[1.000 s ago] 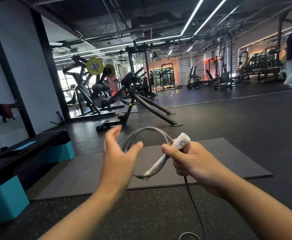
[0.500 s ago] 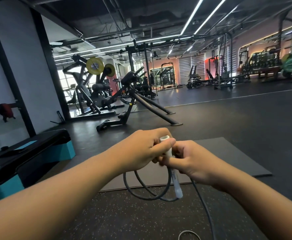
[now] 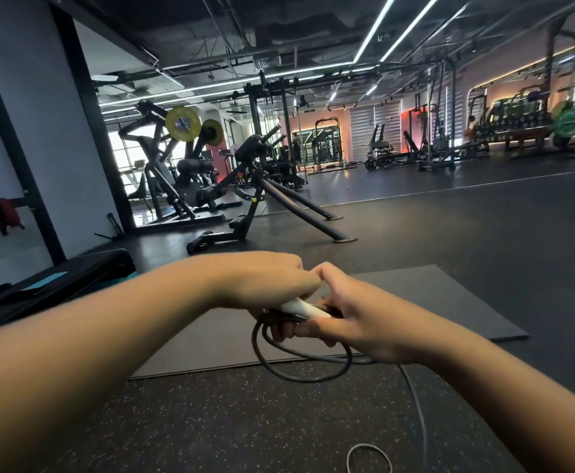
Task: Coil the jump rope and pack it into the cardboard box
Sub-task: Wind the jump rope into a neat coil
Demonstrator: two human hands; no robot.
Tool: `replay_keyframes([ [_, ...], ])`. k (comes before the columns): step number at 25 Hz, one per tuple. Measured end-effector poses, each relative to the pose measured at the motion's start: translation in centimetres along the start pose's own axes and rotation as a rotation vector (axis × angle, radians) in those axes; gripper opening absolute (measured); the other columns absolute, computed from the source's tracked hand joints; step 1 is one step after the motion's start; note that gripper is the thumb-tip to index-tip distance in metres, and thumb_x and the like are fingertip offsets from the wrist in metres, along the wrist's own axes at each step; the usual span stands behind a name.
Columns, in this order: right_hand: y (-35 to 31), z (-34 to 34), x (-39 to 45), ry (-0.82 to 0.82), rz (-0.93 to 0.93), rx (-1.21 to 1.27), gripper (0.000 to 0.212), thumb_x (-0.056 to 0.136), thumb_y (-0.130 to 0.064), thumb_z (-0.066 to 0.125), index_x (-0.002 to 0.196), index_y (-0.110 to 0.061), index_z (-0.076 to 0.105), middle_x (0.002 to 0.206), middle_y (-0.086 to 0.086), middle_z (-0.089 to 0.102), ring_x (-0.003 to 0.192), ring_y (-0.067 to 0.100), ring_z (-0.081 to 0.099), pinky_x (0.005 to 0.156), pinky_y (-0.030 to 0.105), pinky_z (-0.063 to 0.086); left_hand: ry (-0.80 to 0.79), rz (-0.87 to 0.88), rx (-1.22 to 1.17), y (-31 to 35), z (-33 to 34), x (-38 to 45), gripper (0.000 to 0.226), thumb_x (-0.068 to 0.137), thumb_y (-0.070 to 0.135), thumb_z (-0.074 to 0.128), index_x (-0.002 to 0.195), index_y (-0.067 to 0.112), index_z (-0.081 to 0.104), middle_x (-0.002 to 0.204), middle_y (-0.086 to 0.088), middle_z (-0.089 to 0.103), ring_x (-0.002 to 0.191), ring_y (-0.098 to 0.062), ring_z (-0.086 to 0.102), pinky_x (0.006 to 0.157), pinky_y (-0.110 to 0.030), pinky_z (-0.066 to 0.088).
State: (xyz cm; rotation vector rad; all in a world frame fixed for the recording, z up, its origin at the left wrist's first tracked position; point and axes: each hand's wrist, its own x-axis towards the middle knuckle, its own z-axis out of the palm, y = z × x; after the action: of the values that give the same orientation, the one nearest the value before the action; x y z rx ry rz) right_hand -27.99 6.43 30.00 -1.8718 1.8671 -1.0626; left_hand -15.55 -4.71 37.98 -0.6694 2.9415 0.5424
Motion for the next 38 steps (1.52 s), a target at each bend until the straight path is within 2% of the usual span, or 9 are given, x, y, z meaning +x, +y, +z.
replay_keyframes([
  [4, 0.2, -0.3, -0.3, 0.002, -0.004, 0.093, 0.045, 0.088, -0.024, 0.078, 0.123, -0.021, 0.049, 0.087, -0.002, 0.077, 0.08, 0.016, 0.072, 0.081, 0.041, 0.056, -0.106, 0.075, 0.486, 1.1, 0.2, 0.0, 0.06, 0.105, 0.054, 0.031, 0.104, 0.011, 0.072, 0.096, -0.013, 0.074, 0.069, -0.016, 0.062, 0.068, -0.028, 0.047],
  [8, 0.8, -2.5, -1.3, 0.053, 0.019, -0.052, 0.03, 0.078, -0.046, 0.083, 0.096, -0.026, 0.07, 0.076, 0.002, 0.077, 0.062, 0.005, 0.061, 0.063, 0.023, 0.046, -0.117, 0.114, 0.428, -0.7, -0.1, -1.0, 0.059, 0.102, 0.059, 0.031, 0.089, 0.016, 0.07, 0.083, -0.008, 0.068, 0.066, -0.014, 0.058, 0.066, -0.028, 0.046],
  [13, 3.4, -5.2, -2.9, 0.248, 0.172, -0.003, 0.059, 0.081, -0.057, 0.072, 0.063, -0.003, 0.053, 0.049, 0.004, 0.052, 0.046, 0.017, 0.05, 0.057, 0.026, 0.051, -0.029, 0.142, -0.155, -6.2, -2.5, -2.8, 0.051, 0.093, 0.061, 0.047, 0.072, 0.016, 0.059, 0.059, 0.007, 0.041, 0.054, -0.012, 0.042, 0.067, -0.031, 0.056],
  [16, 3.4, -4.1, -2.5, 0.276, 0.173, 0.365, 0.055, 0.089, -0.058, 0.066, 0.075, -0.006, 0.056, 0.054, 0.003, 0.038, 0.044, 0.019, 0.038, 0.06, 0.04, 0.061, 0.176, 0.14, -0.648, -7.1, -1.5, -2.5, 0.045, 0.092, 0.055, 0.053, 0.075, 0.014, 0.055, 0.062, 0.004, 0.036, 0.052, -0.012, 0.034, 0.071, -0.04, 0.057],
  [24, 0.8, 3.3, 0.3, 0.315, 0.045, 1.09, 0.074, 0.07, -0.06, 0.082, 0.127, -0.018, 0.062, 0.084, 0.0, 0.045, 0.055, 0.009, 0.03, 0.049, 0.023, 0.027, 0.521, 0.107, -1.683, -1.3, 4.1, -0.6, 0.046, 0.097, 0.059, 0.042, 0.074, 0.019, 0.047, 0.066, 0.0, 0.048, 0.062, -0.017, 0.057, 0.079, -0.039, 0.056],
  [28, -1.6, 5.0, 0.9, 0.396, 0.024, 1.01, 0.048, 0.082, -0.055, 0.065, 0.112, -0.018, 0.06, 0.065, -0.003, 0.051, 0.048, 0.007, 0.036, 0.044, 0.023, 0.031, 0.711, 0.049, -1.559, 0.2, 6.8, 0.9, 0.062, 0.095, 0.07, 0.03, 0.088, 0.016, 0.061, 0.095, -0.008, 0.078, 0.089, -0.025, 0.073, 0.087, -0.043, 0.049],
  [31, -2.8, 5.2, 1.2, 0.464, -0.017, 0.896, 0.039, 0.088, -0.043, 0.065, 0.109, -0.011, 0.061, 0.092, 0.018, 0.075, 0.071, 0.011, 0.068, 0.059, 0.036, 0.057, 0.68, 0.089, -1.568, 1.2, 7.9, 1.3, 0.072, 0.096, 0.069, 0.032, 0.108, 0.009, 0.07, 0.09, -0.006, 0.078, 0.081, -0.021, 0.075, 0.07, -0.031, 0.055],
  [34, -3.0, 4.9, 1.0, 0.514, -0.028, 0.898, 0.029, 0.094, -0.029, 0.067, 0.109, -0.004, 0.063, 0.098, 0.016, 0.079, 0.082, 0.011, 0.075, 0.063, 0.019, 0.055, 0.639, 0.104, -1.58, 1.7, 8.4, 1.3, 0.061, 0.1, 0.06, 0.034, 0.119, 0.015, 0.069, 0.102, 0.002, 0.08, 0.091, -0.01, 0.076, 0.076, -0.026, 0.057],
  [38, -1.6, 3.6, 0.7, 0.443, 0.016, 0.921, 0.036, 0.098, -0.032, 0.063, 0.107, 0.002, 0.053, 0.056, -0.002, 0.047, 0.043, 0.011, 0.037, 0.038, 0.021, 0.031, 0.616, 0.054, -1.427, 0.2, 9.0, 1.1, 0.042, 0.102, 0.048, 0.045, 0.131, 0.021, 0.056, 0.125, -0.004, 0.072, 0.103, -0.016, 0.069, 0.087, -0.04, 0.055],
])
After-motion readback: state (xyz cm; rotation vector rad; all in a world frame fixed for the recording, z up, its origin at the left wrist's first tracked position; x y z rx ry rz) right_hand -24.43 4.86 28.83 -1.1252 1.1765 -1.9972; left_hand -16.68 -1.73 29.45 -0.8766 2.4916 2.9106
